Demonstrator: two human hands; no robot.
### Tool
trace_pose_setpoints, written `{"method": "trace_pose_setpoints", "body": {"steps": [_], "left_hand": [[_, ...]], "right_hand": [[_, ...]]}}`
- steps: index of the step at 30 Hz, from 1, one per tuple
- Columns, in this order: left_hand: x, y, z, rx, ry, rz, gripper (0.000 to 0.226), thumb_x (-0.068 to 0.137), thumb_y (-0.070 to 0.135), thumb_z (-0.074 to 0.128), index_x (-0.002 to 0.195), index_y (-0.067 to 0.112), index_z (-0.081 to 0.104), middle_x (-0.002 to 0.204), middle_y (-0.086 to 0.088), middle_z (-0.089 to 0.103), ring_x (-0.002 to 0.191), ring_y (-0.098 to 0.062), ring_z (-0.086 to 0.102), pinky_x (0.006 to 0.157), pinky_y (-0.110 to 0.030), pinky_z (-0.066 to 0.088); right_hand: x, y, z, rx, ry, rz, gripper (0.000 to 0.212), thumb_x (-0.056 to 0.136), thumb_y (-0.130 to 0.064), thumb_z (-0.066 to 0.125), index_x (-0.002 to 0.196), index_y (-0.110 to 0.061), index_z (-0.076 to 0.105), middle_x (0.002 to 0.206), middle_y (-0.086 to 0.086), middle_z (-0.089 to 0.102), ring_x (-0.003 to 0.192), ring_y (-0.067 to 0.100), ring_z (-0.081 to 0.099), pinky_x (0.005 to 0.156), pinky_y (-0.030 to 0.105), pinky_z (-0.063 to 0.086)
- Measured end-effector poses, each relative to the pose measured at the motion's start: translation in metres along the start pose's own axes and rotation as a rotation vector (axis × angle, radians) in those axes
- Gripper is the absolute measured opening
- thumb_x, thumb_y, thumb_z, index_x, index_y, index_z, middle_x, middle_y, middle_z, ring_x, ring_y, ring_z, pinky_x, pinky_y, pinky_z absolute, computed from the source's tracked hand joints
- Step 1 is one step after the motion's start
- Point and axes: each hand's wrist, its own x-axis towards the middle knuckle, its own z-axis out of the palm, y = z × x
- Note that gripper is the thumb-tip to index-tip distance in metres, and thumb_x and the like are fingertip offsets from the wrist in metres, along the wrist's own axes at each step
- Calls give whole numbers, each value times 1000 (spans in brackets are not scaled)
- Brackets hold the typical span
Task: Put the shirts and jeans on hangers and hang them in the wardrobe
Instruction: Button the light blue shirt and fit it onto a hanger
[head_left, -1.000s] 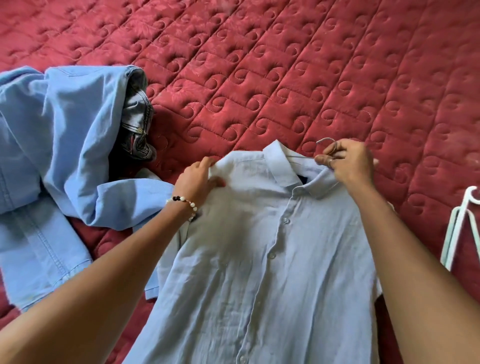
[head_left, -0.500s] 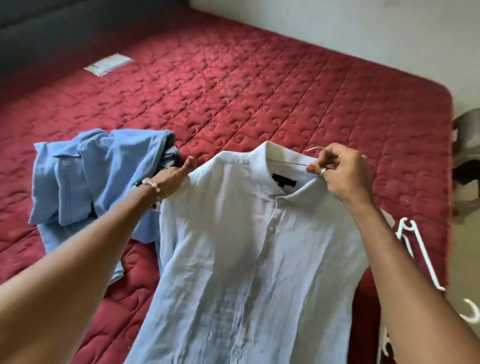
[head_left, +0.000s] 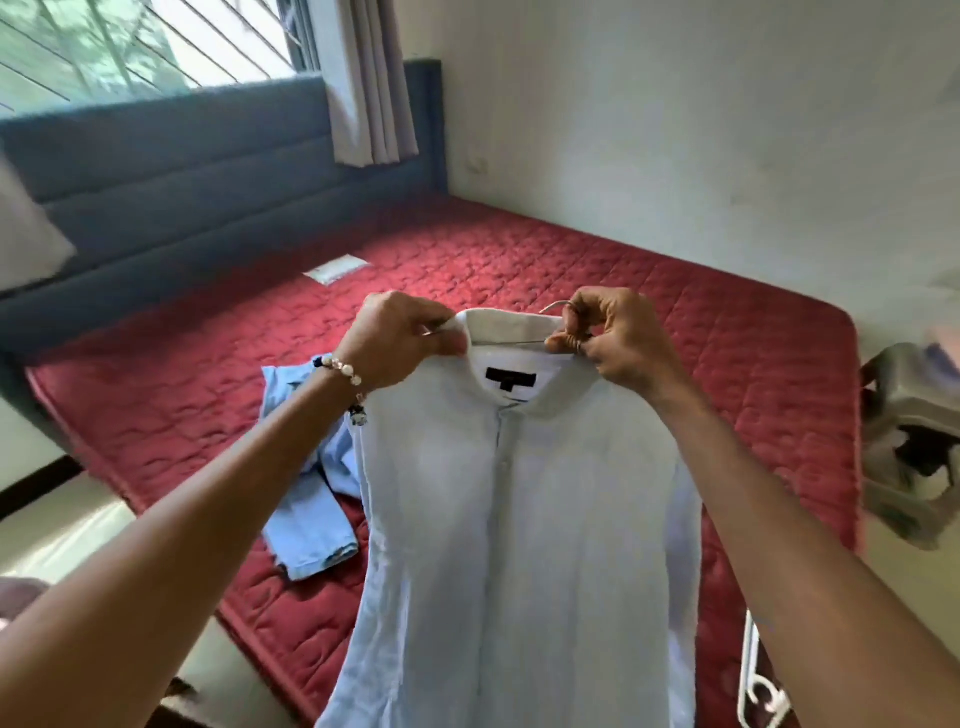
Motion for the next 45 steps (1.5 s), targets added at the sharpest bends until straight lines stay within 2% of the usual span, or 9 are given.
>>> {"method": "trace_pose_setpoints", "body": {"steps": [5,11,16,20,25,28,33,40,45], "left_hand": [[-56,57,-68,12,225,91,20,73,22,78,91,15,77,66,15,62,57,9,52,62,-8,40],[-137,73,-161,369,35,-46,62,65,57,64,124,47,49,103,7,70,90,-17,65,81,-36,54],[-225,97,-224,436,-30,-131,42,71,35,77,110,26,65,94,3,69,89,-22,63,80,-30,47],[-284,129,-266,532,-181,-399,26,71,38,80,88,25,66,85,2,68,81,-22,65,69,-26,50],[-332,193,-318,372,-476,-808,67,57,60,80,106,16,67,101,-15,71,75,-33,70,63,-38,57],[-346,235,-331,369,-290,-555,95,44,81,67,116,20,64,111,-2,69,97,-21,65,75,-26,54],[-364,279,-331,513,122,-384,38,82,42,67,102,9,65,91,-6,63,83,-24,58,67,-29,41],[-435,332,-332,578,542,-488,51,79,28,74,127,24,57,110,1,63,96,-19,61,79,-23,43],[-503,368,-329,994,763,-641,22,81,37,71,98,24,73,93,-7,71,87,-26,65,76,-33,51]], "right_hand": [[-4,-99,-4,-270,-42,-182,35,69,-18,83,62,-24,50,76,-12,56,79,5,55,80,28,25],[-37,-194,-24,-145,-28,-313,31,69,-12,84,61,-14,54,56,-26,61,69,-1,64,73,30,50],[-74,-263,-20,-141,-39,-419,28,69,-6,83,61,-9,57,68,-10,70,63,2,59,63,15,42],[-94,-306,-13,-226,-11,-492,20,73,-7,81,68,-6,61,77,10,70,59,3,54,55,7,37],[-124,-360,-6,-352,-39,-603,26,70,-29,83,68,-17,61,73,2,60,68,17,53,66,26,41],[-139,-391,-4,-313,-74,-662,35,71,-25,81,58,-25,50,64,-6,54,63,12,51,63,25,40],[-156,-449,-4,-63,-208,-750,38,71,-4,80,56,-18,48,55,-9,48,46,-14,49,48,1,33],[-198,-516,20,50,-314,-1012,41,67,-17,83,52,-22,45,52,-11,48,50,1,43,51,4,32],[-254,-562,46,448,-449,-1040,25,49,-41,75,56,-27,56,51,-14,54,56,7,50,63,30,45]]}}
